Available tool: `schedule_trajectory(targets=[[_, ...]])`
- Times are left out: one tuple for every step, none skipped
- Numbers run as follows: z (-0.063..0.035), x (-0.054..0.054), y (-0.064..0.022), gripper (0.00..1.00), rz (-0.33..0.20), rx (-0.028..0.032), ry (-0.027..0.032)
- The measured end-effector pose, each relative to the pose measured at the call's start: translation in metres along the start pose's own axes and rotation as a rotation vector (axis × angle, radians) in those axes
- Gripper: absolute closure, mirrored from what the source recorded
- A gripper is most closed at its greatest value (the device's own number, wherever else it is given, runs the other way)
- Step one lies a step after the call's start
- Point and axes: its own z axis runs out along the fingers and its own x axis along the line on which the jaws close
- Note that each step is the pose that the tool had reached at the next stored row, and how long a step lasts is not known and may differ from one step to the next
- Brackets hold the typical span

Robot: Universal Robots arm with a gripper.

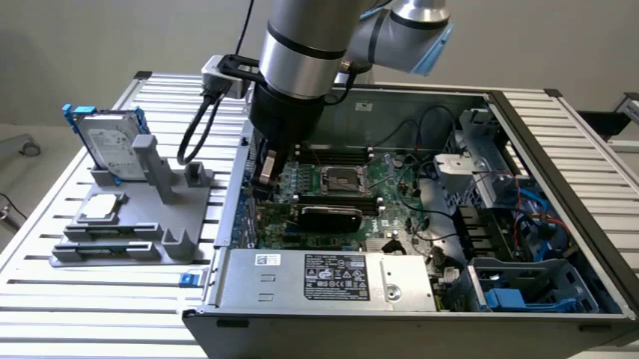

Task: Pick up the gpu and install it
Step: 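Press down on the gpu until it lock into place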

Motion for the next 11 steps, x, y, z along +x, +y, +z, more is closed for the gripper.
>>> schedule_trajectory(targets=[[0.0000, -0.0003, 0.0001, 0.89, 0.000, -0.0003, 0.0001], [0.0000, -0.0007, 0.0001, 0.89, 0.001, -0.0004, 0.0000], [0.0000, -0.0010, 0.0001, 0.89, 0.001, -0.0006, -0.0001], [0.0001, -0.0013, 0.0001, 0.89, 0.001, -0.0007, -0.0002], [0.0001, -0.0014, 0.0001, 0.89, 0.001, -0.0009, -0.0003], [0.0001, -0.0014, 0.0002, 0.89, 0.001, -0.0010, -0.0003], [0.0001, -0.0014, 0.0002, 0.89, 0.001, -0.0010, -0.0003], [0.0000, -0.0014, 0.0002, 0.89, 0.002, -0.0010, -0.0002], [0.0001, -0.0015, 0.0002, 0.89, 0.002, -0.0010, -0.0004], [0.0001, -0.0015, 0.0002, 0.89, 0.002, -0.0010, -0.0008], [0.0001, -0.0015, 0.0002, 0.89, 0.001, -0.0010, -0.0013]])
